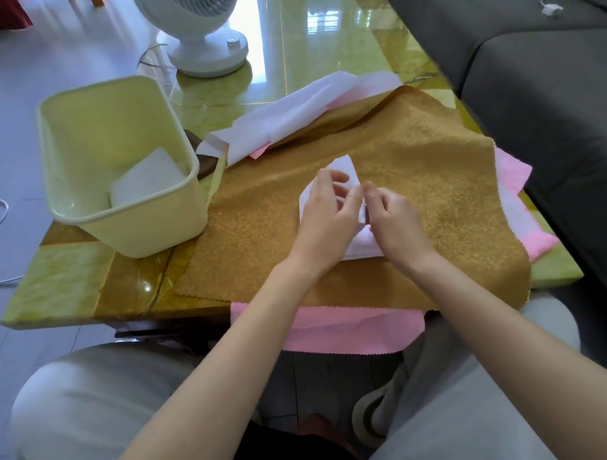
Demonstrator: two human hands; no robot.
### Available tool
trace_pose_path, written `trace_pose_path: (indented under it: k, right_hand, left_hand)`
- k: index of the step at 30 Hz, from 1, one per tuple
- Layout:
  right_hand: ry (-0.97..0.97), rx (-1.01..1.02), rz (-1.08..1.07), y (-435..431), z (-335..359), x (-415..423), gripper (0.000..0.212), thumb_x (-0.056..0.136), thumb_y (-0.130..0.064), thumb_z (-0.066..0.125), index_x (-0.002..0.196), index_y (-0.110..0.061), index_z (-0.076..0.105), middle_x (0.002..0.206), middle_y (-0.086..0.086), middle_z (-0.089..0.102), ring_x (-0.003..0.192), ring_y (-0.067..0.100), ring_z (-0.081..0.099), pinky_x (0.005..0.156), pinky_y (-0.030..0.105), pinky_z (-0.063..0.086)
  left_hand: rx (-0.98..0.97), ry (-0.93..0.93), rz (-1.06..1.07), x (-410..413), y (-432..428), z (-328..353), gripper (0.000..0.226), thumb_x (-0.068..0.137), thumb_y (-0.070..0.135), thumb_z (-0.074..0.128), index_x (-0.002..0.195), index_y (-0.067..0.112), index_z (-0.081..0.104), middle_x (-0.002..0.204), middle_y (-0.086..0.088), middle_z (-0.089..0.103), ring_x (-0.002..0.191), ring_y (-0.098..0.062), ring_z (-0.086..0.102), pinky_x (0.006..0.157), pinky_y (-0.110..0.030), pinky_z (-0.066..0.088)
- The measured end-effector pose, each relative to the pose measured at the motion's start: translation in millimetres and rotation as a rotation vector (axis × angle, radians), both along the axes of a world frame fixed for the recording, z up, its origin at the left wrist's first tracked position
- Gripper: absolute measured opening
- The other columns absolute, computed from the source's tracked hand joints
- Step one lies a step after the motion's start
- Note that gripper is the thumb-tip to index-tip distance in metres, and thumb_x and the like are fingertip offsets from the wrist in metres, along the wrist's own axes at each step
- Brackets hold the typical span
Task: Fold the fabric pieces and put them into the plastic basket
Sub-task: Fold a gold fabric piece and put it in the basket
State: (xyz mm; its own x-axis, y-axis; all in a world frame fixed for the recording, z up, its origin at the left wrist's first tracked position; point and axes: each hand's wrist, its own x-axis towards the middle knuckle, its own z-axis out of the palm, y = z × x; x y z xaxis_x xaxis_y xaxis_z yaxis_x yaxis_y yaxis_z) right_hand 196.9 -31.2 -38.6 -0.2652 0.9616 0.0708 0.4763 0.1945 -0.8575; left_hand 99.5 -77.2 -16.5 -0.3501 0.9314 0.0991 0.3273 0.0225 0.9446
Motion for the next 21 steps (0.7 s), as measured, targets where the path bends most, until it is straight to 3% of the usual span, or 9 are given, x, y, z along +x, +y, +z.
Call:
trace_pose_path:
  k: [2, 4, 6, 9, 13, 21]
  right_hand:
    - [-0.143, -0.056, -0.002, 3.5, -1.2, 10.4, 0.044, 0.099, -0.034, 0.038, 0.058, -0.017, 0.042, 0.057, -0.005, 0.045, 0.052, 0.01, 0.04, 0.047, 0.015, 0.032]
    - [-0.235, -0.126, -0.018, 7.9, -6.8, 17.4, 0.045, 0.097, -0.032, 0.041, 0.056, -0.014, 0.04, 0.055, -0.001, 0.043, 0.05, 0.013, 0.039, 0.047, 0.023, 0.031]
    - [-0.272, -0.159, -0.049, 11.4, -11.8, 20.8, 0.045, 0.097, -0.029, 0.043, 0.055, -0.013, 0.04, 0.054, 0.001, 0.044, 0.056, 0.021, 0.046, 0.054, 0.031, 0.035]
    - [-0.32, -0.193, -0.074, 14.9, -13.8, 23.3, 0.047, 0.098, -0.027, 0.042, 0.054, -0.013, 0.034, 0.054, 0.001, 0.037, 0.055, 0.02, 0.039, 0.051, 0.03, 0.028]
    - [-0.32, -0.272, -0.063, 19.2, -14.0, 28.7, 0.047, 0.098, -0.023, 0.041, 0.054, -0.015, 0.026, 0.056, 0.001, 0.028, 0.051, 0.016, 0.025, 0.051, 0.03, 0.018]
    - [-0.357, -0.282, -0.089, 22.0, -16.7, 31.9, 0.048, 0.098, -0.018, 0.038, 0.052, -0.014, 0.025, 0.052, 0.001, 0.026, 0.047, 0.016, 0.022, 0.047, 0.028, 0.017]
  left_hand:
    - [-0.045, 0.013, -0.068, 8.0, 4.4, -9.8, 0.023, 0.096, 0.024, 0.048, 0.113, 0.009, 0.05, 0.113, -0.006, 0.054, 0.092, -0.01, 0.054, 0.08, -0.016, 0.044]
    - [-0.088, 0.076, -0.132, 12.5, 6.7, -17.0, 0.021, 0.097, 0.024, 0.048, 0.113, 0.01, 0.051, 0.119, -0.007, 0.051, 0.095, -0.013, 0.052, 0.089, -0.024, 0.042]
    - [-0.1, 0.201, -0.153, 9.3, 5.9, -21.5, 0.024, 0.096, 0.02, 0.048, 0.118, 0.011, 0.052, 0.124, -0.004, 0.046, 0.101, -0.012, 0.048, 0.091, -0.021, 0.036]
    - [-0.148, 0.476, -0.122, -8.1, 5.0, -31.3, 0.031, 0.094, 0.015, 0.048, 0.125, 0.014, 0.051, 0.132, -0.003, 0.043, 0.121, -0.018, 0.04, 0.1, -0.03, 0.033]
    - [-0.35, 0.673, -0.106, -28.6, -0.5, -46.4, 0.038, 0.095, 0.025, 0.044, 0.132, 0.017, 0.046, 0.141, 0.0, 0.038, 0.123, -0.024, 0.035, 0.098, -0.039, 0.031]
    - [-0.338, 0.916, -0.124, -26.4, -3.6, -58.0, 0.045, 0.097, 0.036, 0.038, 0.14, 0.022, 0.037, 0.153, 0.002, 0.027, 0.131, -0.024, 0.034, 0.101, -0.042, 0.031]
